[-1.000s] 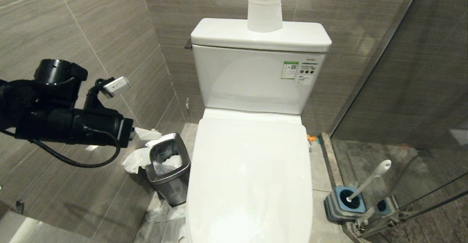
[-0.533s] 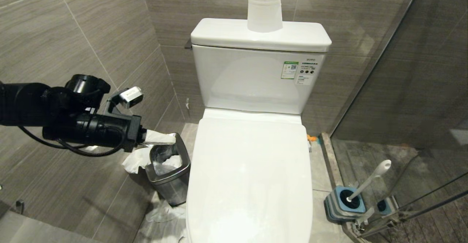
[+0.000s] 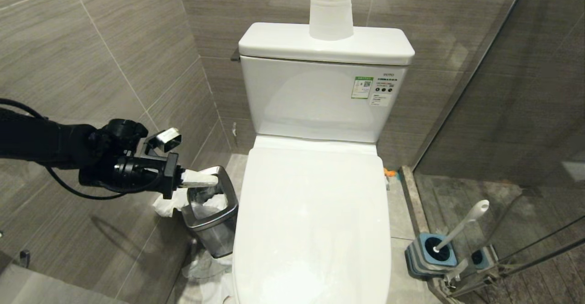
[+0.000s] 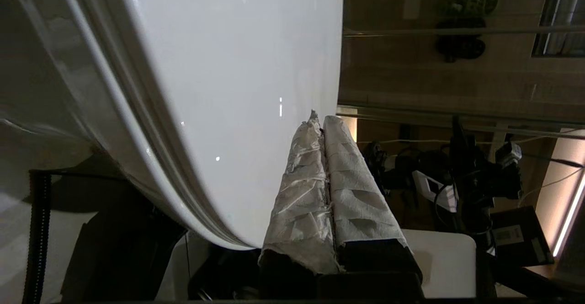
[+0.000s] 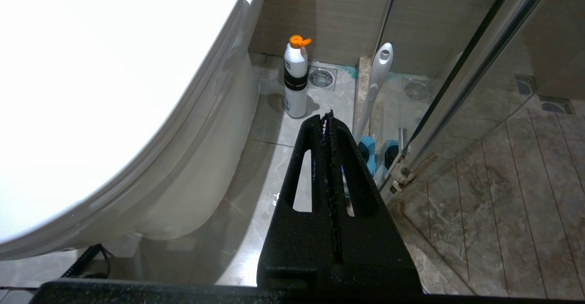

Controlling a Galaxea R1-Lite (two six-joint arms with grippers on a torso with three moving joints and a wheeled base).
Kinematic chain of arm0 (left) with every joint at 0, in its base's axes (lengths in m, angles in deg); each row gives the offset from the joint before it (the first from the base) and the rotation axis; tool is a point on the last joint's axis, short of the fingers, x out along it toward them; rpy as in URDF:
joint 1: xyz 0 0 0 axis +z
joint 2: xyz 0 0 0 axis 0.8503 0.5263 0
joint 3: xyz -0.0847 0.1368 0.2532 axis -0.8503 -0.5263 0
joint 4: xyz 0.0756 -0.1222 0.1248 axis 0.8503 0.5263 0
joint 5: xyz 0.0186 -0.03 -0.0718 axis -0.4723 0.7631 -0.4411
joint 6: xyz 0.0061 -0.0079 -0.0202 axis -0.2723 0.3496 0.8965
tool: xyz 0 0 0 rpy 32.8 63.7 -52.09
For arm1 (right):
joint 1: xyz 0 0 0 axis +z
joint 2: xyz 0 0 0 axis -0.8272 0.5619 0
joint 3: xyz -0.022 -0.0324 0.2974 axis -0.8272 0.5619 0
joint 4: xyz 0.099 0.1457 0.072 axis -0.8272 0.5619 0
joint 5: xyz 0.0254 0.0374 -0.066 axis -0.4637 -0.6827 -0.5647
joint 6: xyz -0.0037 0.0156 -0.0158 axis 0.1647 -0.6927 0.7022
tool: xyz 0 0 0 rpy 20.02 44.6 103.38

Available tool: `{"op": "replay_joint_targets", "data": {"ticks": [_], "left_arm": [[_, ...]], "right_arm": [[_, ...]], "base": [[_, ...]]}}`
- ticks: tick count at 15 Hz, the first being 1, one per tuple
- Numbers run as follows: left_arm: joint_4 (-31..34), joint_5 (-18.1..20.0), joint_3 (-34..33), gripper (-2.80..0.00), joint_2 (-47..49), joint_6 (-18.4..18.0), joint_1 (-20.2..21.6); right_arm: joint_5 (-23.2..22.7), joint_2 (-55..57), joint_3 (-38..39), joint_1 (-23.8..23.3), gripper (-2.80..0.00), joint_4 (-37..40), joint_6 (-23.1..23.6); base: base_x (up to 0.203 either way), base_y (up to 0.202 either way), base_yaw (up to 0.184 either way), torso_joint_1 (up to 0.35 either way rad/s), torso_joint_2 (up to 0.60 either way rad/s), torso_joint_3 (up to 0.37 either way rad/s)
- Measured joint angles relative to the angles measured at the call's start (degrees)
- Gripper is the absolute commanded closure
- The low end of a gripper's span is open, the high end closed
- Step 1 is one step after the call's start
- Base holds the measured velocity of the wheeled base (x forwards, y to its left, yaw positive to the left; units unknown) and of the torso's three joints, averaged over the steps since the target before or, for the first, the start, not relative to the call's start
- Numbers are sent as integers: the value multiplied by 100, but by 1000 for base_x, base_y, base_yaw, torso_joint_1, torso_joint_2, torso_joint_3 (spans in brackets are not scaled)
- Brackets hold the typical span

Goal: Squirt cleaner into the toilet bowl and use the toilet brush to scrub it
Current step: Use the left hand to lift the toilet lid slightly

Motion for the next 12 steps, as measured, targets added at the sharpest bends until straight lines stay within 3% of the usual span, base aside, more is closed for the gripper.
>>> {"op": "replay_joint_targets", "data": {"ticks": [3, 4, 12], "left_arm": [[-2, 247, 126, 0, 347, -42, 64], [-2, 281, 151, -280, 425, -50, 77], [-25, 849, 58, -280, 890, -68, 372]], "right_arm": [[1, 0, -2, 0, 0, 2, 0], [0, 0, -2, 0, 0, 2, -2], [1, 0, -2, 0, 0, 2, 0]], "base": [[0, 0, 0, 0, 0, 0], [0, 0, 0, 0, 0, 0], [0, 0, 0, 0, 0, 0]]}}
